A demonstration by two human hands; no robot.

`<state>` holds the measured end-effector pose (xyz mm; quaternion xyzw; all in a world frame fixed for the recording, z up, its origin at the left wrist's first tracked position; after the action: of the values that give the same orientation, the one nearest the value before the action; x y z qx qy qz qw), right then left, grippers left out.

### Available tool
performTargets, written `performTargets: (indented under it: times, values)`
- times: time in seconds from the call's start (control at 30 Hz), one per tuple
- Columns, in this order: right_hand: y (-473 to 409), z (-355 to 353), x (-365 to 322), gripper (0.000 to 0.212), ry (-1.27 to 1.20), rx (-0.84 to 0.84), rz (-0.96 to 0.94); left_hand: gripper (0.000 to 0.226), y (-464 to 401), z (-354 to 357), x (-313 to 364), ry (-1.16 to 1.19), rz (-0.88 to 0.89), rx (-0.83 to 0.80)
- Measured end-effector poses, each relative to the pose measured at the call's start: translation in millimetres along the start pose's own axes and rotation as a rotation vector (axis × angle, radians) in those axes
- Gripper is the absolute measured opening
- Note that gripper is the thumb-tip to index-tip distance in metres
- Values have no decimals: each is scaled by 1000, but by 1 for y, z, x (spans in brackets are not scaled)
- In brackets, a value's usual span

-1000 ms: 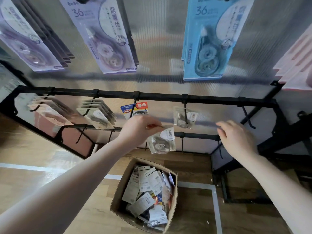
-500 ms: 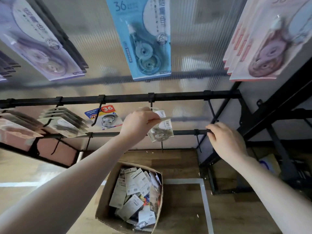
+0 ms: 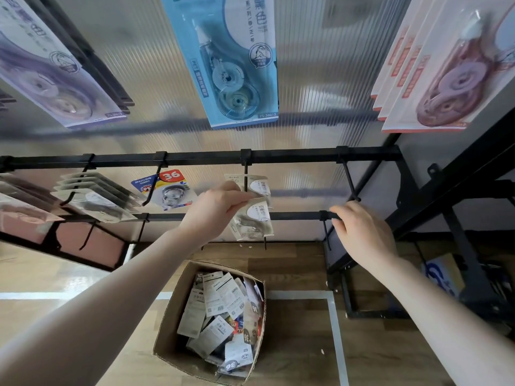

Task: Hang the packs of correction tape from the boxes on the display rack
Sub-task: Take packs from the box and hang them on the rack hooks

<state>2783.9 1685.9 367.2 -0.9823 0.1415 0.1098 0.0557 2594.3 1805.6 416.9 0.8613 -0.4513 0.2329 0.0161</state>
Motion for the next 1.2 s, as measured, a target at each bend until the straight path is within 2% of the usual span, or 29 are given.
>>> performTargets:
  times: [0.17, 0.37, 0.53, 0.7, 1.03, 1.2]
  values:
    - [-2, 3, -7, 26, 7, 0, -28, 20, -6, 3, 0, 2, 13, -20]
    - [-6, 7, -11, 26, 8, 3, -32, 23, -14, 12, -23, 132, -120, -62]
    - [-7, 11, -12, 24, 29, 2, -42, 21, -23, 11, -18, -1, -12, -28]
    - [-8, 13, -14, 24, 32, 4, -40, 18, -30, 10, -19, -91, 24, 0]
    - [-7, 16, -26, 28, 36, -29, -52, 28, -45, 13, -29, -196, -92, -47]
    - [-2, 16, -31, 27, 49, -27, -64, 29, -42, 11, -27, -170, -54, -61]
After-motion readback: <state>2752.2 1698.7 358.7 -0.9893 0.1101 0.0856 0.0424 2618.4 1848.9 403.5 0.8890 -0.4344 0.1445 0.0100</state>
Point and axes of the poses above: each hand's wrist, its own y-axis away from the middle knuckle, its own z-axis out of the palm, x = y × z, the point moved 9 cm from there along -y, towards the middle knuckle, and after that the axes turned 2 degrees about y, right-handed, at the moved point
